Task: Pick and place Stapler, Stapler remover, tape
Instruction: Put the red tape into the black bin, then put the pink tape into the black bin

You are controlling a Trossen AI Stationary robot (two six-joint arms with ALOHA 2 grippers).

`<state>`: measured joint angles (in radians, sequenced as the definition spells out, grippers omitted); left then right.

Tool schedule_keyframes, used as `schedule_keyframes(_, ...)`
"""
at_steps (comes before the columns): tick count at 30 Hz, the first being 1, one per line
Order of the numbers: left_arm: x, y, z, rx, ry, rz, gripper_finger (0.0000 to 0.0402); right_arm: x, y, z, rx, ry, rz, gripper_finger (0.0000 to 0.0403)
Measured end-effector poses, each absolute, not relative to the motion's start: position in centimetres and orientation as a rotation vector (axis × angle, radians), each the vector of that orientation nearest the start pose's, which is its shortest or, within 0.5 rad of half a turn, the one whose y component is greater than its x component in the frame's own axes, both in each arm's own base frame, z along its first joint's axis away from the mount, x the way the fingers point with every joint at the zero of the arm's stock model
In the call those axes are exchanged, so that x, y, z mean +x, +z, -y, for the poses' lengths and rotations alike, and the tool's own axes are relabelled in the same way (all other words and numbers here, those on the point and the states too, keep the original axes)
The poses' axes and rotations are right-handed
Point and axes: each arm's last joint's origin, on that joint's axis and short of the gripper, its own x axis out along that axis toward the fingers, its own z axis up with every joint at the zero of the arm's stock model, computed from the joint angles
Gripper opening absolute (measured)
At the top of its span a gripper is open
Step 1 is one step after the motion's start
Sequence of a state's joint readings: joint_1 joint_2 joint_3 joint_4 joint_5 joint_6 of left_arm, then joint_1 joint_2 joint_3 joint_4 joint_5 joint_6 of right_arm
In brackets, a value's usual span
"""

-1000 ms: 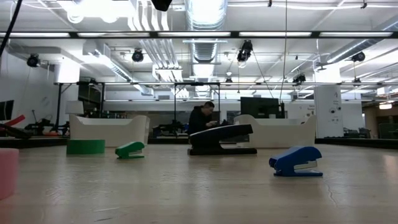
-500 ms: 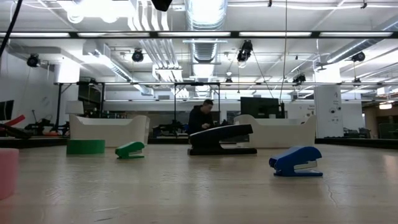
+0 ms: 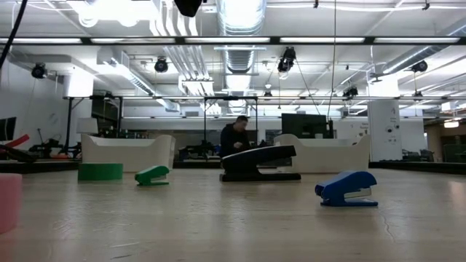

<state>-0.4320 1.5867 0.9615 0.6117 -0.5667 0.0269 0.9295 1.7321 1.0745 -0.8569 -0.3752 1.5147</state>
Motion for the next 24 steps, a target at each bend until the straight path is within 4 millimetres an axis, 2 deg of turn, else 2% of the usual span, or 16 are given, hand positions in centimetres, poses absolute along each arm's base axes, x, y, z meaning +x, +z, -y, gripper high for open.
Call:
schedule_keyframes(7,32.45,27.15,13.25,0.034,0.134,-0.014,0.0186,16.96,16.62,-24.46,0.614,-0.325,-1.849,0.0083)
schedule_keyframes(24,32.45,27.14,13.25,0.024,0.135,-0.013,0.0186,16.94,16.81,-24.45,0.634,-0.337,-1.850,0.0141)
